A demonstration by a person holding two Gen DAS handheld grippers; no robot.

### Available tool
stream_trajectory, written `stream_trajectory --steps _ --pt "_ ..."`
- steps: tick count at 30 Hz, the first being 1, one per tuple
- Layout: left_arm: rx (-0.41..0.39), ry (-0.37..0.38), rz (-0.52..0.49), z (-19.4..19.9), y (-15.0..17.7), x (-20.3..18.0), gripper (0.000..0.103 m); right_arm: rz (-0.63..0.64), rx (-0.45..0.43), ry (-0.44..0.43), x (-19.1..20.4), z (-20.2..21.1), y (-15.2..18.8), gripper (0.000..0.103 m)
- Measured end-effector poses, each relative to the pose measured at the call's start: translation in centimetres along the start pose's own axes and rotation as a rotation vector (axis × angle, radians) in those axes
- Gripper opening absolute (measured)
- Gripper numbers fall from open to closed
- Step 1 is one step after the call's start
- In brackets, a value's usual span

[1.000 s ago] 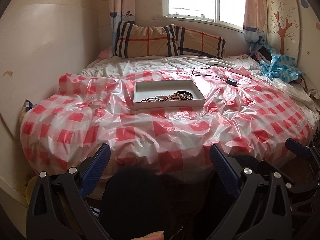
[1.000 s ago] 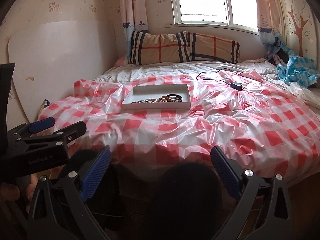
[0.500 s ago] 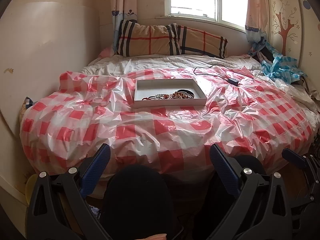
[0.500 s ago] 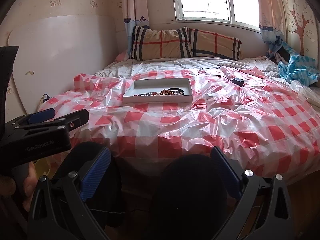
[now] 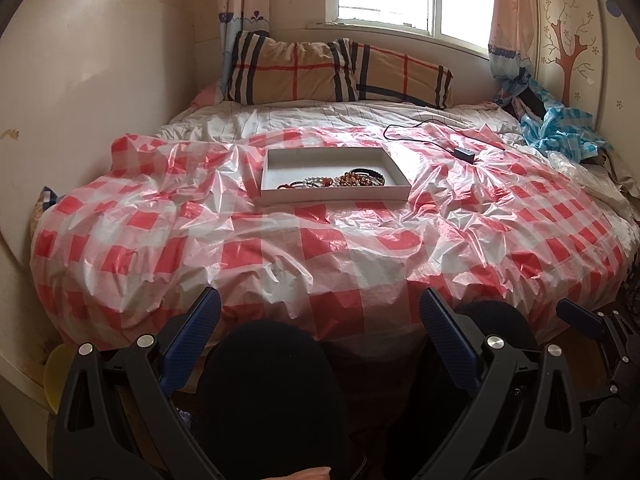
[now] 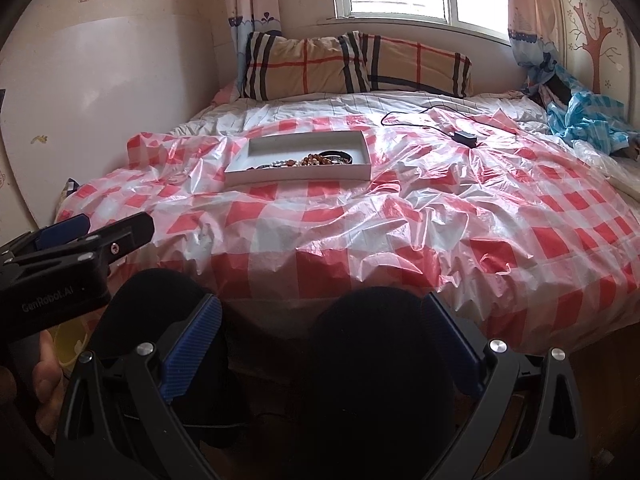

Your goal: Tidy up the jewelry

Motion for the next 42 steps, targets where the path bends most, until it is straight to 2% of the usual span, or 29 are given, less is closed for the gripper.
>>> stream_trajectory --steps 14,42 --pt "0.035 0.004 0.036 -1.8 0.3 1.2 0.095 0.023 0.033 0.022 0.4 -1.3 0.0 0.096" --pt "0.032 0.019 0.047 -1.5 0.4 1.0 0.095 0.020 0.029 0.021 0.2 -1.3 0.0 0.096"
Point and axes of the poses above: each gripper's, at about its wrist camera, not at the fingertips, and z roughly against the way its jaws point, x to its left, y to its underside, the point moved 5 cm from there along -z, roughly the way its jaws point, and after that the axes turned 9 degrees about -y, right-handed, at the moved point
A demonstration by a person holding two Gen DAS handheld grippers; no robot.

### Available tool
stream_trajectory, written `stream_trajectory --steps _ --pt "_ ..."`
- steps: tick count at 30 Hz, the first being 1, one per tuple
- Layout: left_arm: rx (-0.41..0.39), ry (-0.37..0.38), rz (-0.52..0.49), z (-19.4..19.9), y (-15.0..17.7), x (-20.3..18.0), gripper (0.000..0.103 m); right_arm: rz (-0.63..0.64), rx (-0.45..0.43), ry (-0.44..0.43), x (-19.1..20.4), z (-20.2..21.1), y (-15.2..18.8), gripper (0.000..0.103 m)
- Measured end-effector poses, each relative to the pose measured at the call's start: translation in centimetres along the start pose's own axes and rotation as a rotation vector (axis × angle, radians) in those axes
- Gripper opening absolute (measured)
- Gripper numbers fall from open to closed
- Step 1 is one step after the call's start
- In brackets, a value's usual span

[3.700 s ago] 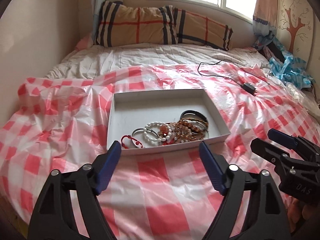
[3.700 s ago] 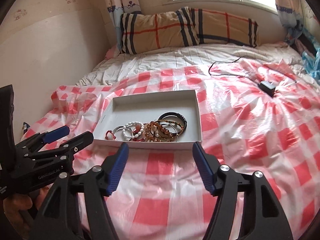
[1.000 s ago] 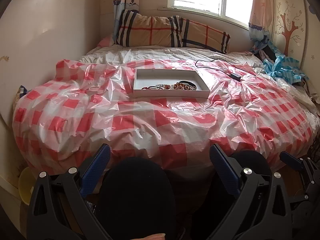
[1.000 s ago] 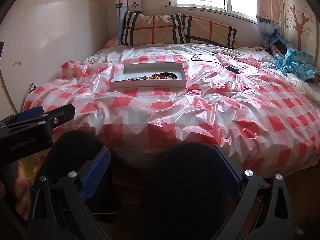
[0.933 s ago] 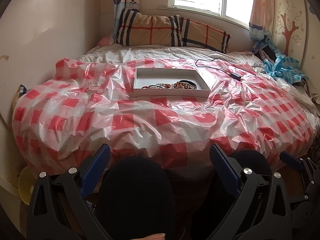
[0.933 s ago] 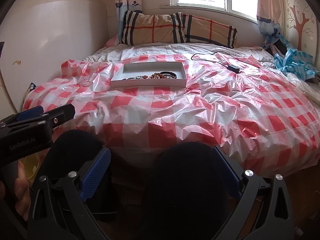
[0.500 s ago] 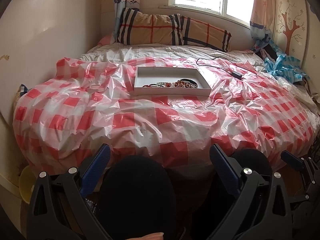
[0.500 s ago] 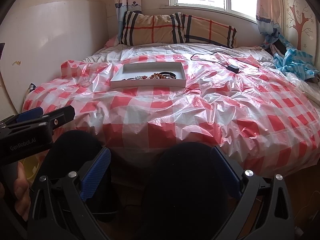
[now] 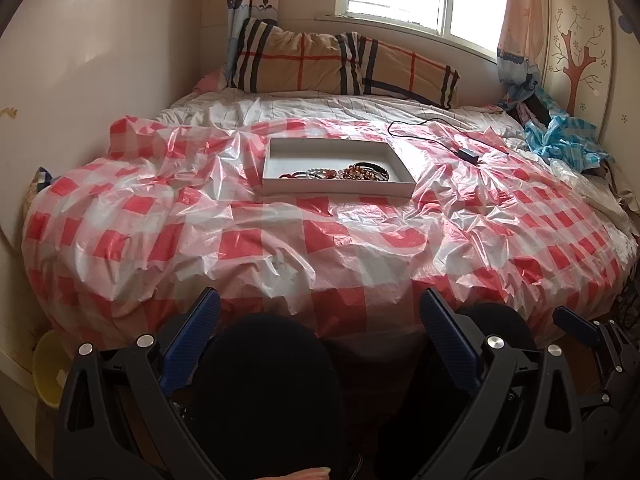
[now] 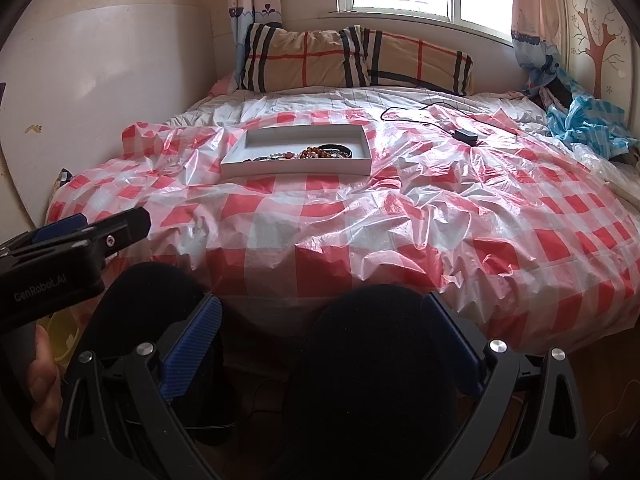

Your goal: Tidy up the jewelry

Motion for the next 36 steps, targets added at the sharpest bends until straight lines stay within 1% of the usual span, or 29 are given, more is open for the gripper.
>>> stream_trajectory --steps 10,15,20,28,36 --pt "0.051 0.048 0.035 -0.7 0.1 0.1 0.095 -0.001 0.000 -0.001 0.0 0.0 0.0 0.096" --pt "0.032 0.064 0.014 -0.4 0.0 -0.4 0.095 -0.004 0.001 -0.001 -0.1 0.0 0.0 0.096" --pt "0.037 0.098 -0.023 -0.3 0.0 -1.2 0.095 -0.002 0.000 -0.001 -0.1 0.0 0.0 0.096" --pt "0.014 0.090 -0.041 0.0 0.1 -1.3 0.095 -0.003 0.000 -0.001 -0.1 0.0 -0.1 0.096" --pt "0.012 0.034 -0.028 -0.4 0.0 -0.4 0.095 -0.005 -0.001 -0.001 -0.2 0.0 0.0 0.096"
Point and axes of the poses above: each gripper's, at about its wrist camera, not at the fingertips, and z roughly against the way its jaws point, x to its left, y to its underside, the point moved 5 cm from there along -z, roughly the way its jaws point, and after that the axes turned 9 degrees about -y, right-handed, at the moved point
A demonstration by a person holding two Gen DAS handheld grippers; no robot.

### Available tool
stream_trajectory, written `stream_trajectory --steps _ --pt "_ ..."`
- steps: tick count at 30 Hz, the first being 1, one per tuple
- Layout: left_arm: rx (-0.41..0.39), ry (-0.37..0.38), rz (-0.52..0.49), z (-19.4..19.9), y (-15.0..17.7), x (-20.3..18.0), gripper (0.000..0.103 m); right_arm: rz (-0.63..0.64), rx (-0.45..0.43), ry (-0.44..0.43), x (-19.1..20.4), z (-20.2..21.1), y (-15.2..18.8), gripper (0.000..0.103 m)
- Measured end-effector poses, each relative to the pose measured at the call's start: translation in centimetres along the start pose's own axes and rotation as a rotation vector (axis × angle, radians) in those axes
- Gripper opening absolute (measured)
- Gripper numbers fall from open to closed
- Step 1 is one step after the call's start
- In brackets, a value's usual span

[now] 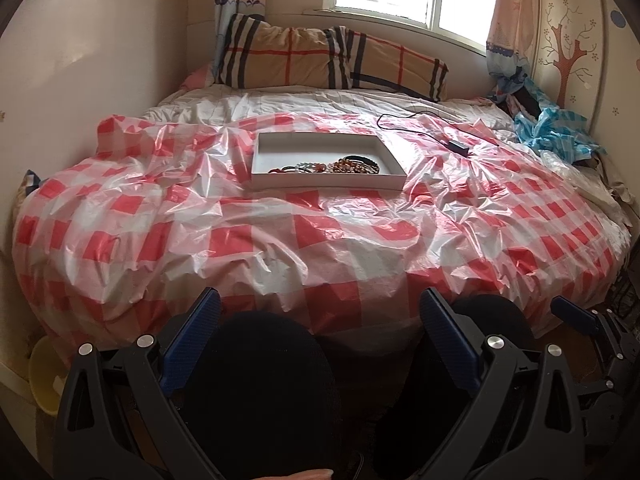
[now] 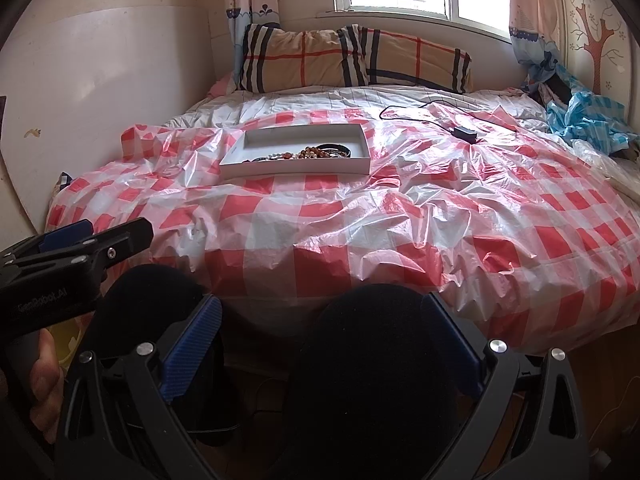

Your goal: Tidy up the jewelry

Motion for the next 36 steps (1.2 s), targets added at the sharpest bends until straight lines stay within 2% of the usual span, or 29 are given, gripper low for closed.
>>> stream_trajectory --steps 36 --pt "-0.004 -0.017 -0.005 -0.20 -0.03 0.45 0.095 -0.013 -0.023 0.003 0.18 0.76 -0.24 0.096"
Point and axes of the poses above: each gripper's, at about its wrist camera, not at the fingertips, and z roughly against the way its jaws point, x to its left, y to its underside, the point moved 5 cm from there along -z, roughly the way its jaws point, and after that the axes turned 9 degrees about -y, right-handed, at the moved point
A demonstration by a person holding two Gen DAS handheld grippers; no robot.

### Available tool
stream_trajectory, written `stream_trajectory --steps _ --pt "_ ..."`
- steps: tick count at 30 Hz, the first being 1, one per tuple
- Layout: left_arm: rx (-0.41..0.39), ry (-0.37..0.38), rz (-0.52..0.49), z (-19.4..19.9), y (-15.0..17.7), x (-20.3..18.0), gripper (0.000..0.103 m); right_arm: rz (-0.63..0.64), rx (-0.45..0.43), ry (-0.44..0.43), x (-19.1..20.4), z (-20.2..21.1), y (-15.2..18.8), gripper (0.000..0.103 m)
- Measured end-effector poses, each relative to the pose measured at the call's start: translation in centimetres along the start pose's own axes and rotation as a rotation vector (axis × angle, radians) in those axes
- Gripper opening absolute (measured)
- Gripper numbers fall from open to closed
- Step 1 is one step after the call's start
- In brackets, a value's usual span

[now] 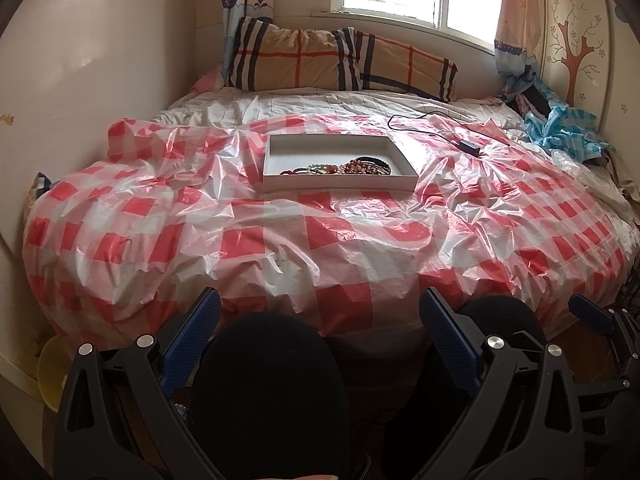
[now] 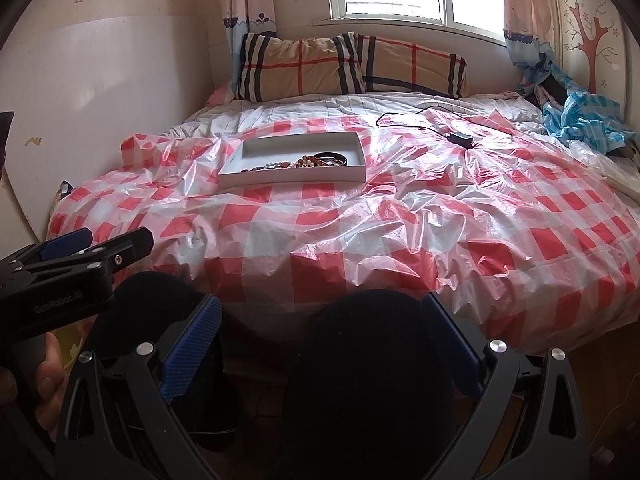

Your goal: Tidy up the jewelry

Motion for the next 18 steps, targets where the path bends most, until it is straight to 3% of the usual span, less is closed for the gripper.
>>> stream_trajectory --steps 18 --pt "0.013 -0.005 -0.004 -1.6 -1.5 2.1 0.095 0.010 -0.043 0.024 -0.1 -0.3 -2.8 0.096"
Point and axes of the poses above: each gripper's, at about its wrist camera, not at the fingertips, and z roughly against the way its jaws point, x to its left, y to its underside, the point moved 5 cm from there along -z, roughly the way its jaws point, and after that the axes turned 9 degrees about -y, right-handed, at the moved point
